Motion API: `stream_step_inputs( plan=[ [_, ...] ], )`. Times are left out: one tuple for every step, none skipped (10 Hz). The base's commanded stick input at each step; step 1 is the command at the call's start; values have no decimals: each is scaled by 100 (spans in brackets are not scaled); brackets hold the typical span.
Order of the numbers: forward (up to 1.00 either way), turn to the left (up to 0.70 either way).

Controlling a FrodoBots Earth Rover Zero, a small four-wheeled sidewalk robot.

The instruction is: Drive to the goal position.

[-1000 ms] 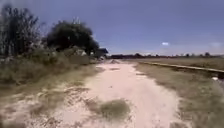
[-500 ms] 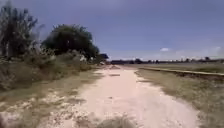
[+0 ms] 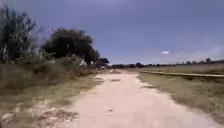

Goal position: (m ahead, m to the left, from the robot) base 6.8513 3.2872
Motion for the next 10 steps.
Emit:
stream_step_inputs(
  plan=[
    [70,0],
    [70,0],
    [70,0],
    [70,0],
    [70,0],
    [70,0],
    [70,0],
    [70,6],
    [70,20],
    [70,0]
  ],
)
